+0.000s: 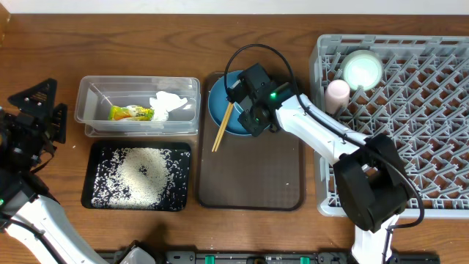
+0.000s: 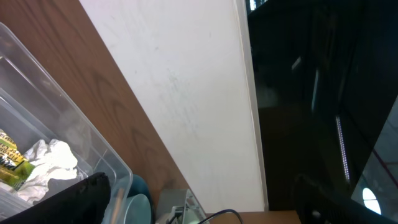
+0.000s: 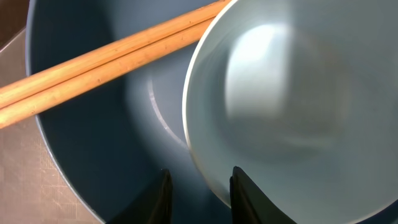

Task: Sort waste into correct bins and load items into the dishwasher rack
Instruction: 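Grasp the light blue bowl's rim with the right gripper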

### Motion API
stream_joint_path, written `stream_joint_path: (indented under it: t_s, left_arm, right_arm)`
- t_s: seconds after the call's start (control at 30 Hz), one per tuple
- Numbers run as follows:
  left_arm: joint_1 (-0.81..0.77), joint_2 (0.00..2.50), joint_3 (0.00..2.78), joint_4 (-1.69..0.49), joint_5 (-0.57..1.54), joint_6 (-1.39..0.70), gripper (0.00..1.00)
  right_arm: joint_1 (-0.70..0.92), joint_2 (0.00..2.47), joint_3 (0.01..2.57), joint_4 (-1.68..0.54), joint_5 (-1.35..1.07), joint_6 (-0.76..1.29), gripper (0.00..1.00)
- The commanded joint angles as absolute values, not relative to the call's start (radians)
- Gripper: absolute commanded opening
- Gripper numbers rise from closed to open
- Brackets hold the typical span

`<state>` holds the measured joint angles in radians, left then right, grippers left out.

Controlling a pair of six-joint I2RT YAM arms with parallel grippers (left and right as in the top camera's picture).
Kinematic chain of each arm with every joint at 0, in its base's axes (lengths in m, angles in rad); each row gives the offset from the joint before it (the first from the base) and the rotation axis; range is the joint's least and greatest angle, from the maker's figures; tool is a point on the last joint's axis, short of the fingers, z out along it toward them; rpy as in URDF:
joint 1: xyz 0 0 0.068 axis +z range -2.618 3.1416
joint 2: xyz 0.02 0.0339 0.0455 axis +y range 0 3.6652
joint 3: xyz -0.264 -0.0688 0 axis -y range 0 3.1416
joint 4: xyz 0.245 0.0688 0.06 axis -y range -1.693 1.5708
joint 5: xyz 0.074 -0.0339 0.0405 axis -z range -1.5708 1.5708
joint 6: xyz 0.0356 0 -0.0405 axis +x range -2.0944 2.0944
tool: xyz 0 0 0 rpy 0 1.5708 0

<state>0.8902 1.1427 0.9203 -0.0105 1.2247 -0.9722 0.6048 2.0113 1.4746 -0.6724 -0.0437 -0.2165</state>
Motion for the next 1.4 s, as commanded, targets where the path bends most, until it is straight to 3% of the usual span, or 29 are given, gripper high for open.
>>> stream_joint_path:
  t_s: [0.0,0.6,0.73,0.93,1.37]
  left_arm:
    - [0.894,1.143,0.933,-0.006,1.238,-0.974,0.96]
    - [0.894,1.143,0.933,-0.006,1.238,-0.974,0.95]
    - [0.894,1.143,0.933,-0.006,1.238,-0.974,0.95]
    - [0.894,1.143,0.933,-0.006,1.238,-0.974,0.95]
    - [0.894,1.143,0.933,-0.006,1.238,-0.974,0.95]
  right_arm:
    - [0.613,2.028,1.468,-0.665,-0.033,-0.218,0.29]
    - [0.613,2.032,1.468,-0.654,-0.034,-0.218,0.28]
    - [0.613,2.032,1.468,-0.654,-0.034,-0.218,0.23]
    - [0.613,2.032,1.468,-0.654,-0.033,-0.218,0.01]
    - [0.613,1.955,1.507,-0.654,-0.034,-0.218,0.01]
